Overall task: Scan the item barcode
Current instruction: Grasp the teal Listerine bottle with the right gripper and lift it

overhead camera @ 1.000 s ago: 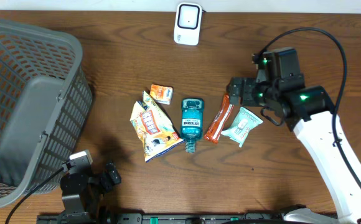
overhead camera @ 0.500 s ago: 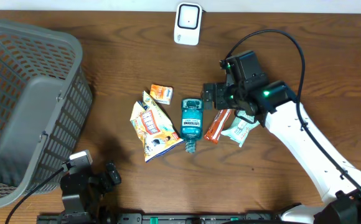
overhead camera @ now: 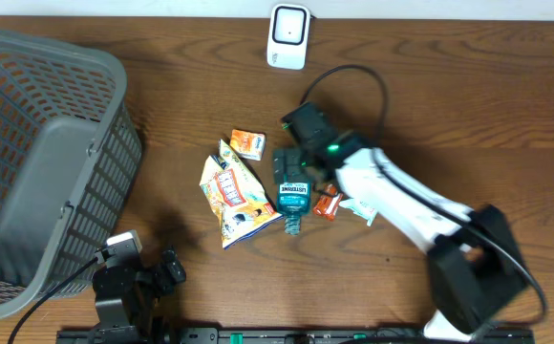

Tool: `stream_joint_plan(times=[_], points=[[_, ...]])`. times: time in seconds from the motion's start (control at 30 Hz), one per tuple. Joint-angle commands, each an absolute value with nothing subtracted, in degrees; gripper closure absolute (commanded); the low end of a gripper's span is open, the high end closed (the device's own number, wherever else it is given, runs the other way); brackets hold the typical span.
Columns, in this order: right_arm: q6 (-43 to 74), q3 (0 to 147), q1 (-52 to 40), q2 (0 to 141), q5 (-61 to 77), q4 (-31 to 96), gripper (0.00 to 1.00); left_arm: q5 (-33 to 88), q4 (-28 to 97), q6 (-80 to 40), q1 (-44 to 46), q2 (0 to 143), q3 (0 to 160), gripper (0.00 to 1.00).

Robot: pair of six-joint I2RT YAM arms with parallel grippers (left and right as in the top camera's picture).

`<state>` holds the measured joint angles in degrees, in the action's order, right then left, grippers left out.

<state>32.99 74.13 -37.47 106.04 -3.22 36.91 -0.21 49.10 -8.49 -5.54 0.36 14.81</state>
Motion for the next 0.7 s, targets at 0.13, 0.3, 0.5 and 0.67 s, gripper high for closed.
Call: stream_joint_plan(times=[0.13, 0.3, 0.5, 0.67], points=[[42.7, 85.6, -42.2, 114.9, -16.1, 43.1, 0.08, -0.7, 51.8, -7.3, -5.8, 0.3, 13.9, 0.02], [45.5, 86.7, -44.8, 117.8, -19.2, 46.0, 0.09, -0.7, 51.8, -7.3, -5.8, 0.3, 13.9, 0.02], [45.8, 86.7, -46.7, 121.1, -22.9, 45.9, 0.11, -0.7, 51.8, -7.3, -5.8, 0.3, 13.9, 0.02], [46.7, 86.7, -46.4, 123.0, -23.9, 45.7, 0.12, -0.7, 51.8, -7.3, -5.8, 0.3, 13.9, 0.02]])
